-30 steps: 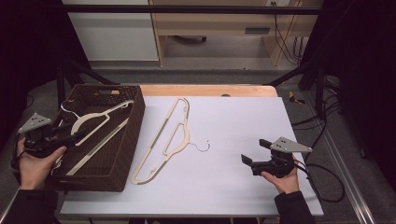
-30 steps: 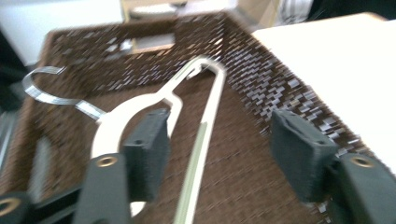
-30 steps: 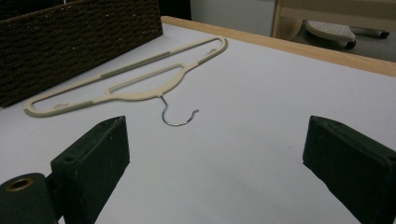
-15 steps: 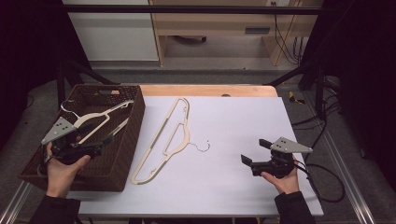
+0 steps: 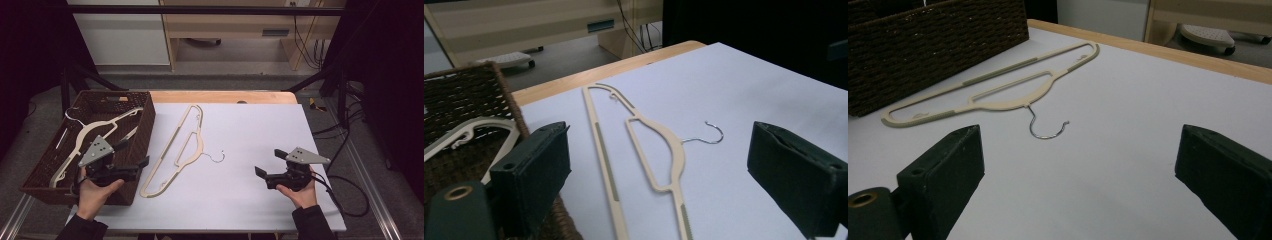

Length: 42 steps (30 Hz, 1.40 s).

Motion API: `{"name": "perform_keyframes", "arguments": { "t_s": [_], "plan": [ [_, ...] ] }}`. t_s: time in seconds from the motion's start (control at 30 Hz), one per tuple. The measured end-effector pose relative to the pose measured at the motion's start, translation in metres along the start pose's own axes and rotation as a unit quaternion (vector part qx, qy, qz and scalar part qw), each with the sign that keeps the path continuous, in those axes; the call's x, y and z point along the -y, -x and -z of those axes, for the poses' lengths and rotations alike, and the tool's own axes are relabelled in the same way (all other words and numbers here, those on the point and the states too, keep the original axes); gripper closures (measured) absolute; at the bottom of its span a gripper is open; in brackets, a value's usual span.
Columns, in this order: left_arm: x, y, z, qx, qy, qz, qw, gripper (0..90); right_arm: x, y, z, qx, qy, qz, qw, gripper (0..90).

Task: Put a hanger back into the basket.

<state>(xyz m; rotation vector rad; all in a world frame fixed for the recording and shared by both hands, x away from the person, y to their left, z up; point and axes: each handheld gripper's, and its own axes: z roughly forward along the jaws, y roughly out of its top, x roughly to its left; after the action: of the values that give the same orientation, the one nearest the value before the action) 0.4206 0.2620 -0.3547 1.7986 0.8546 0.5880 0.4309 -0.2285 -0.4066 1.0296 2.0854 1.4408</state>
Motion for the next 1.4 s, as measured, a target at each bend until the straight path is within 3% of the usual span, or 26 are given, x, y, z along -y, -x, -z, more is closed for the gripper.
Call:
{"name": "perform_keyframes", "arguments": {
  "t_s": [0.23, 0.47, 0.63, 0.93, 1.2, 1.23, 1.4],
  "plan": [
    [0.003, 0.020, -0.014, 0.023, -0.009, -0.012, 0.9996, 10.0, -0.004, -0.007, -0.012, -0.004, -0.002, 0.003, 1.0000, 5.8],
    [0.016, 0.037, -0.040, 0.039, -0.023, -0.006, 0.9990, 11.1, -0.012, -0.019, -0.031, -0.014, -0.008, 0.001, 0.9999, 6.3],
    [0.028, 0.046, -0.058, 0.060, -0.058, -0.013, 0.9964, 11.0, -0.017, -0.023, -0.046, -0.033, -0.015, -0.001, 0.9994, 8.7],
    [0.039, 0.043, -0.069, 0.058, -0.081, -0.008, 0.9950, 10.9, -0.028, -0.033, -0.072, -0.048, -0.019, -0.002, 0.9987, 14.4],
    [0.046, 0.040, -0.074, 0.058, -0.092, -0.008, 0.9940, 11.1, -0.041, -0.041, -0.108, -0.056, -0.020, 0.008, 0.9982, 16.8],
    [0.046, 0.040, -0.075, 0.058, -0.095, -0.009, 0.9938, 11.1, -0.043, -0.045, -0.121, -0.055, -0.026, 0.014, 0.9981, 18.6],
    [0.048, 0.041, -0.078, 0.060, -0.103, -0.020, 0.9927, 11.2, -0.042, -0.047, -0.148, -0.055, -0.050, 0.020, 0.9970, 21.4]
  ]
}}
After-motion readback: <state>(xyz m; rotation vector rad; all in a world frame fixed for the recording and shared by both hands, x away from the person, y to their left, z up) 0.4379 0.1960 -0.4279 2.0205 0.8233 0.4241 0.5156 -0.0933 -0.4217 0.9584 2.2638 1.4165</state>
